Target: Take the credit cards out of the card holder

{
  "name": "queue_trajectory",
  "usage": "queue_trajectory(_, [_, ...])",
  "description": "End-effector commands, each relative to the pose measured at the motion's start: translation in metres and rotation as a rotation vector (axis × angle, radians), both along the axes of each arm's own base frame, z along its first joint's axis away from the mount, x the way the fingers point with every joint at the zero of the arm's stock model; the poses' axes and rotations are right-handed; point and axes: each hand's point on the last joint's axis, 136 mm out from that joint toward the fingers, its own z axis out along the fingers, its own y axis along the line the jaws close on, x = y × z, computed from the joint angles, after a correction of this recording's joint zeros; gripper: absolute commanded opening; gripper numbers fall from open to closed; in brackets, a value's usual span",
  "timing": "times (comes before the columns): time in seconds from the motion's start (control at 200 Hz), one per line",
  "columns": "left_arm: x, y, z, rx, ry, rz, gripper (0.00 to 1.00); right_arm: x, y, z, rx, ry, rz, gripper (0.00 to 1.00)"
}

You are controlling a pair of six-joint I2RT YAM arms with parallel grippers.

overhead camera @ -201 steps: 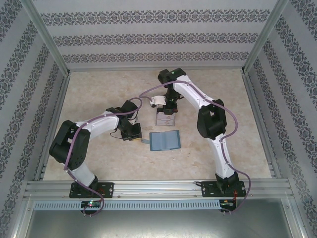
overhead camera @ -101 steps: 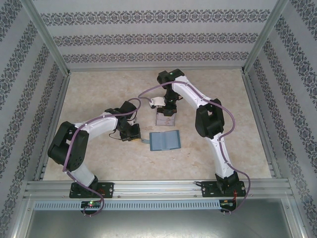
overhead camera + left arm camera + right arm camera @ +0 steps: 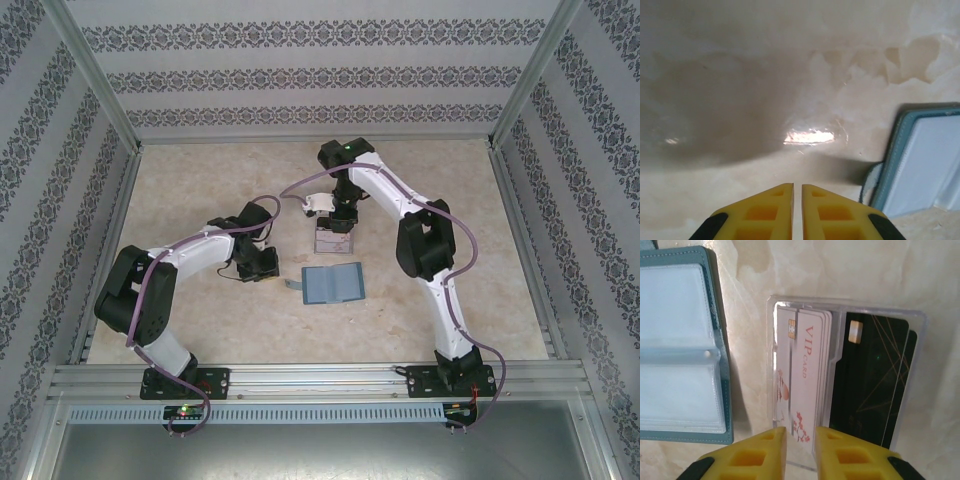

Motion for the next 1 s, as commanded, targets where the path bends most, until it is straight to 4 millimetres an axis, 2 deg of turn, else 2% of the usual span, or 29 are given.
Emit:
queue_trajectory(0.0, [0.016, 0.016, 0.010, 0.067, -0.068, -0.009, 0.19, 0.006, -0.009, 0.025, 0.028, -0.091, -0.051, 0.29])
queue_trajectory(0.19, [0.035, 0.031, 0.022, 0.149, -0.160, -0.013, 0.46, 0.001, -0.016, 0.034, 0.081, -0.170, -0.126, 0.56])
queue_trajectory(0.29, [0.042, 0.041, 0.028, 0.205, -0.202, -0.021, 0.84, -0.006, -0.025, 0.036, 0.093, -0.208, -0.168, 0.78])
queue_trajectory(0.305, [0.043, 0.043, 0.028, 0.212, -0.207, -0.023, 0.88, -0.006, -0.026, 0.036, 0.096, -0.214, -0.174, 0.83])
queue_trajectory(0.315, [0.044, 0.043, 0.029, 0.215, -0.212, -0.024, 0.89, -0.007, -0.027, 0.036, 0.098, -0.216, -0.179, 0.93])
queue_trajectory(0.325, [0.044, 0.045, 0.030, 0.221, -0.214, -0.024, 0.91, -0.008, -0.028, 0.036, 0.099, -0.221, -0.182, 0.97])
queue_trajectory(0.39, [0.047, 0.049, 0.033, 0.241, -0.235, -0.027, 0.99, -0.011, -0.034, 0.037, 0.111, -0.247, -0.215, 0.98])
queue_trajectory(0.615, [0.066, 0.072, 0.042, 0.348, -0.323, -0.025, 1.00, -0.026, -0.053, 0.037, 0.173, -0.329, -0.349, 0.98])
queue_trajectory(0.714, [0.074, 0.092, 0.048, 0.453, -0.377, -0.023, 1.00, -0.025, -0.062, 0.038, 0.228, -0.384, -0.465, 0.98])
queue_trajectory(0.804, [0.083, 0.116, 0.058, 0.578, -0.462, 0.008, 1.00, -0.018, -0.073, 0.039, 0.284, -0.457, -0.592, 0.98])
queue_trajectory(0.994, [0.091, 0.156, 0.080, 0.732, -0.659, 0.103, 1.00, 0.004, -0.121, 0.038, 0.368, -0.610, -0.927, 0.98])
